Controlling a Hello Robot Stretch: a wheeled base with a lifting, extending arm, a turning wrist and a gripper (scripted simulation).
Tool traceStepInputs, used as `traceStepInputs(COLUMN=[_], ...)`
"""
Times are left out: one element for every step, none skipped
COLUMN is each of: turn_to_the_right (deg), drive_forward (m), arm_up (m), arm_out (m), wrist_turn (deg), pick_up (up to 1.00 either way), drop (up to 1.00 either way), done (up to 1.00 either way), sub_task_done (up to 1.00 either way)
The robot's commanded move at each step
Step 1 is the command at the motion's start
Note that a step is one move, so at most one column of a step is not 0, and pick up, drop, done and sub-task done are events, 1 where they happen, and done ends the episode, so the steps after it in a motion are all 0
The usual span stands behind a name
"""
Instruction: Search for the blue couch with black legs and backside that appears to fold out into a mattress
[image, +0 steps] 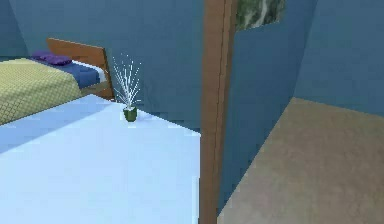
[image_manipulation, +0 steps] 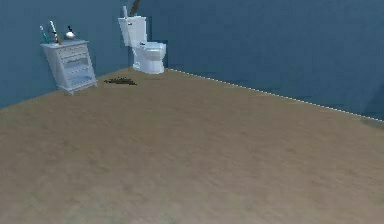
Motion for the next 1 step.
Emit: traceStepInputs(turn_to_the_right=[-3.0], drive_forward=[0.0], arm_up=[0.0], arm_out=[0.0], wrist_turn=[0.0], pick_up=[0.0], drop=[0.0], done=[0.0], sub_task_done=[0.0])
